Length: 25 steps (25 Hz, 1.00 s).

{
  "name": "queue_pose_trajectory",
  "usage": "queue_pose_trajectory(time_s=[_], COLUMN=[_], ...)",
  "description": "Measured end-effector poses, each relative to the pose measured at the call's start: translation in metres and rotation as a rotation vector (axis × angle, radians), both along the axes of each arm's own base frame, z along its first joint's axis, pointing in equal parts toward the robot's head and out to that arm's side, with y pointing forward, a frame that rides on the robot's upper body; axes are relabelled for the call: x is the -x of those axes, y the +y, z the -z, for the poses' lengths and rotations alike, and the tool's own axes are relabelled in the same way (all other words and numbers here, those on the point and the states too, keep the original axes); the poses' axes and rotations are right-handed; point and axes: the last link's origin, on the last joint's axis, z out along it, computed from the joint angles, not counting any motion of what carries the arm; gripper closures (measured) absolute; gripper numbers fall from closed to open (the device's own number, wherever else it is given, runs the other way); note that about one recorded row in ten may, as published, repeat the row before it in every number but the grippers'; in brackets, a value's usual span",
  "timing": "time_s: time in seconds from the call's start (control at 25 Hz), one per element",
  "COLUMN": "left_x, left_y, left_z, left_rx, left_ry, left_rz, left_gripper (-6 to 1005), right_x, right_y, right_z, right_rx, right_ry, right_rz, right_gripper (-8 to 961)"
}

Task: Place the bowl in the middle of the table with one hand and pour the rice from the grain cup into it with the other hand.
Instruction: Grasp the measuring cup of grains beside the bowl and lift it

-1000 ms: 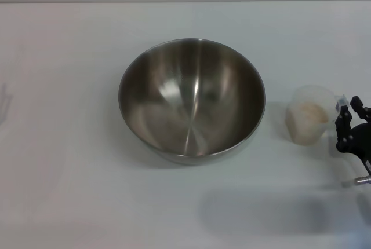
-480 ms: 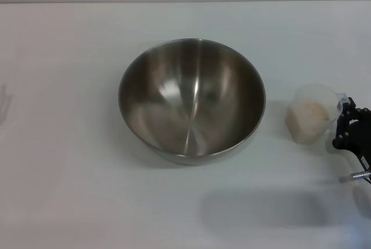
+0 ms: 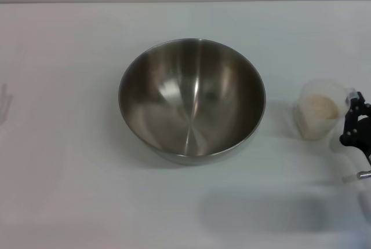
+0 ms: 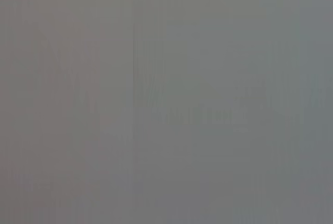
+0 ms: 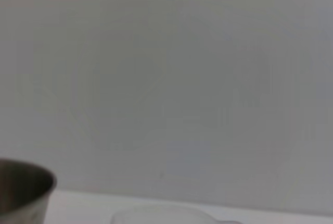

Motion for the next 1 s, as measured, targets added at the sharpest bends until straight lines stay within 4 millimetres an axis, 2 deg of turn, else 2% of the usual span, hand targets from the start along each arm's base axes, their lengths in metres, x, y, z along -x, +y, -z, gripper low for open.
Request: queue_pose_trajectory(time_s=[0.32,0.56,1.0], left_x=[0.000,0.001,0.002], left_y=[0.000,-0.001,-0.003], left_z=[0.000,0.000,0.004], left_rx=[0.000,0.001,0.019], left_ry=[0.000,0.000,0.005], left_rz=[-0.001,-0.003,-0.010], left_gripper=[170,170,170], right_x=[0.005,0.017,0.049], right_y=[-0.004,-0.007,0.033], right_z=[-0.009,-0.022,-0.039], right_rx=[-0.055,-0.143,-0.248], right_ry=[0.010,0.030,0.041], right_rz=[-0.045,-0.127,-0.287], right_gripper=[950,949,948])
